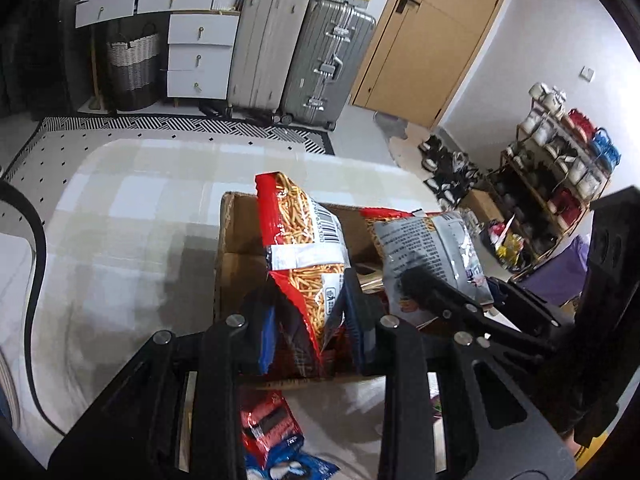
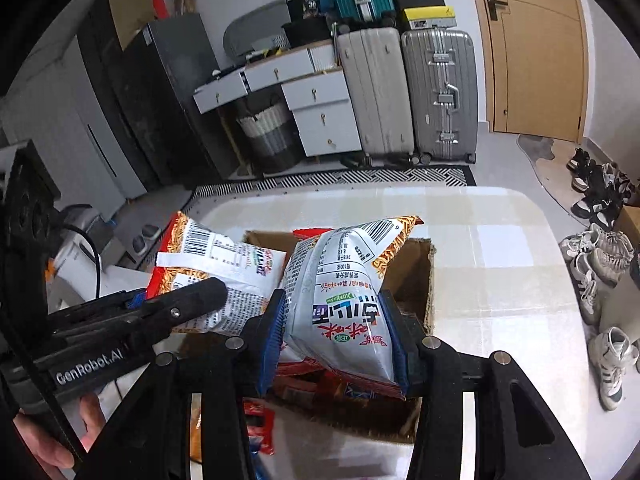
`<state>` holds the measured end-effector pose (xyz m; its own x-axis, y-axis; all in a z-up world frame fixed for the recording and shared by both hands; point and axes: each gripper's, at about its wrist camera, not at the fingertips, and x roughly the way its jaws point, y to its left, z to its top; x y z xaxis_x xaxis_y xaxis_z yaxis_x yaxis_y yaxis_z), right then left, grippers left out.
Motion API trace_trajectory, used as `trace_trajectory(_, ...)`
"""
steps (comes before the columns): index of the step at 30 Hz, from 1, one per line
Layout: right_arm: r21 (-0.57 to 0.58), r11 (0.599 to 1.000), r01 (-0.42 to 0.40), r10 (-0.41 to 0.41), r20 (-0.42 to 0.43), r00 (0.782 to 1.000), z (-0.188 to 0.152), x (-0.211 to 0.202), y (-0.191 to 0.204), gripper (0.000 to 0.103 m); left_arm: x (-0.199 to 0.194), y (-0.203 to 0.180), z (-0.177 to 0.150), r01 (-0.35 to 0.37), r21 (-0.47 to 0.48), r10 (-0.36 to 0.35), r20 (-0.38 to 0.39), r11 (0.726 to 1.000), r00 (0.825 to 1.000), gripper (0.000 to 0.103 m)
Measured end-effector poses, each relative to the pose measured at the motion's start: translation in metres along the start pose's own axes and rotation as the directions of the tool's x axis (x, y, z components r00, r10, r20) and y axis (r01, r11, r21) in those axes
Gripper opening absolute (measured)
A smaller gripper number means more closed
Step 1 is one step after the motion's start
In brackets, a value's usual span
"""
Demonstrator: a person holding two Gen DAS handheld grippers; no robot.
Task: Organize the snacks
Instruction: 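Lower both bags into the box and open both tools, then withdraw both tools from the box back toward the table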
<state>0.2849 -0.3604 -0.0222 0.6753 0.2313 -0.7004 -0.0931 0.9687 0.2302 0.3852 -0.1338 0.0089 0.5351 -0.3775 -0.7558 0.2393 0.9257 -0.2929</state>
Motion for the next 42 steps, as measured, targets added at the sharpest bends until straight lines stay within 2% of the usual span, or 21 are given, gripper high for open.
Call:
trace_trajectory(9,-0.062,0.996,0.063,-0.065,-0.031,0.997,-0.01,0.033,-0.003,0.045,0.057,0.011,-0.002,0.008,0.015,-0.007,-0.065,1.0,0.998,0.026)
trace_trajectory(14,-0.092,0.992,0.083,-0.088,-0.056,0.995,-0.013,0.041,-0.004,0.045,0.069,0.017,-0.005,0.008,0.009,-0.007,-0.093,1.0,0.996,0.027)
trace_trajectory(18,-0.096,0.991,0.097,-0.103,-0.059,0.993,-0.015,0.042,-0.005,0.045,0.067,0.02,-0.007,0.034,-0.017,-0.036,-0.1,0.999,0.994,0.028)
trace_trajectory(19,-0.091,0.991,0.096,-0.102,-0.061,0.993,-0.014,0.041,-0.006,0.045,0.067,0.02,-0.006,0.039,-0.012,-0.04,-0.094,0.999,0.995,0.037)
trace_trajectory(20,-0.087,0.991,0.105,-0.111,-0.06,0.992,-0.014,0.041,-0.008,0.045,0.063,0.021,-0.007,0.045,-0.009,-0.046,-0.091,0.999,0.995,0.051)
trace_trajectory(22,-0.083,0.991,0.109,-0.114,-0.048,0.992,-0.014,0.039,-0.01,0.045,0.057,0.02,-0.009,0.04,0.003,-0.04,-0.084,0.999,0.996,0.062)
trace_trajectory(27,-0.081,0.989,0.12,-0.123,-0.037,0.992,-0.015,0.03,-0.012,0.048,0.034,0.014,-0.015,0.04,-0.001,-0.04,-0.077,0.999,0.996,0.065)
trace_trajectory(30,-0.079,0.99,0.121,-0.122,-0.018,0.992,-0.015,0.023,-0.011,0.054,0.025,0.014,-0.015,0.035,-0.002,-0.035,-0.068,0.999,0.997,0.075)
trace_trajectory(33,-0.078,0.991,0.113,-0.113,0.001,0.994,-0.012,0.015,-0.008,0.072,0.012,0.012,-0.017,0.035,-0.002,-0.035,-0.053,0.999,0.998,0.079)
trace_trajectory(38,-0.083,0.99,0.117,-0.113,0.054,0.992,-0.008,-0.003,-0.003,0.085,-0.01,0.017,-0.016,0.007,-0.055,-0.007,-0.002,0.998,1.0,0.083)
trace_trajectory(42,-0.072,0.991,0.116,-0.11,0.081,0.991,-0.006,-0.019,-0.001,0.085,-0.027,0.019,-0.016,-0.021,-0.052,0.023,0.031,0.998,0.999,0.088)
